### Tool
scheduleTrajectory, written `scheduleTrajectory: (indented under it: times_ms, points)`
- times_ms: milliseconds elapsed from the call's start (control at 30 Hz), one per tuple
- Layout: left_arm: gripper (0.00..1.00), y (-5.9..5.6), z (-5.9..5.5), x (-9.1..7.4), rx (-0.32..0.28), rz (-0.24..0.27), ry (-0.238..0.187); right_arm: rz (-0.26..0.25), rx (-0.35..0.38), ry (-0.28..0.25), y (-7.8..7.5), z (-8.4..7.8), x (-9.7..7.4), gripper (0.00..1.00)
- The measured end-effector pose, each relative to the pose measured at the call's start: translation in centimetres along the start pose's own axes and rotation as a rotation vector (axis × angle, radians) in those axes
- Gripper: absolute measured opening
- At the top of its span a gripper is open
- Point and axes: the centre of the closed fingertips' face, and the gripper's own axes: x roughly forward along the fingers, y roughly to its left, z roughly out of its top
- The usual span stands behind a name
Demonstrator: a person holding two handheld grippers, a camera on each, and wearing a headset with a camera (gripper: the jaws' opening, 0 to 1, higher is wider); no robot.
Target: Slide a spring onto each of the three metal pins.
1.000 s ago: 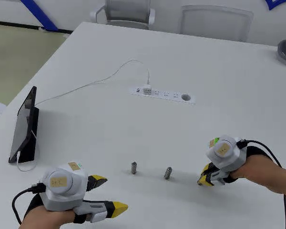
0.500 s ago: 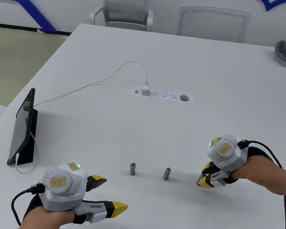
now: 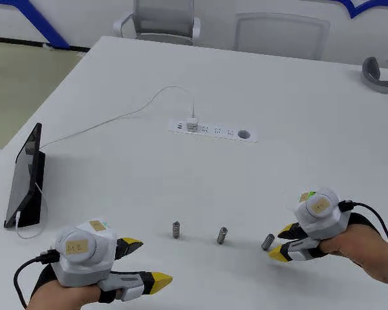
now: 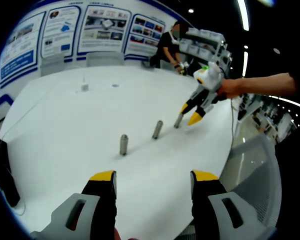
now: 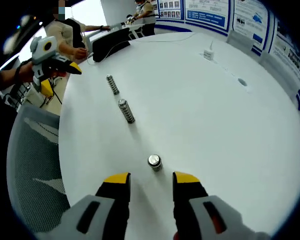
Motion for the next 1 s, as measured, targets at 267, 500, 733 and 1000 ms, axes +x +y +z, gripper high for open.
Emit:
scheduleTrajectory:
  times_ms: [267, 500, 733, 1000]
  points:
    - [0.61, 0.0, 0.2, 0.1, -0.002, -0.001, -0.004, -0.055, 0.174, -0.168, -0.1, 0.8, -0.8, 0.45]
    - [0.61, 0.1, 0.5, 0.2, -0.004, 0.006, -0.01, -0.05, 0.292, -0.257, 0.8, 0.8, -1.1, 0.54]
    - [0.63, -0.1, 0.5, 0.5, -0.002, 0.005, -0.008, -0.054, 0.326, -0.302, 2.0, 0.8, -1.1, 0.62]
    - [0.65, 0.1, 0.6, 0.7, -0.006, 0.01, -0.007, -0.074, 0.331, -0.336, 3.0, 0.9, -1.7, 0.71]
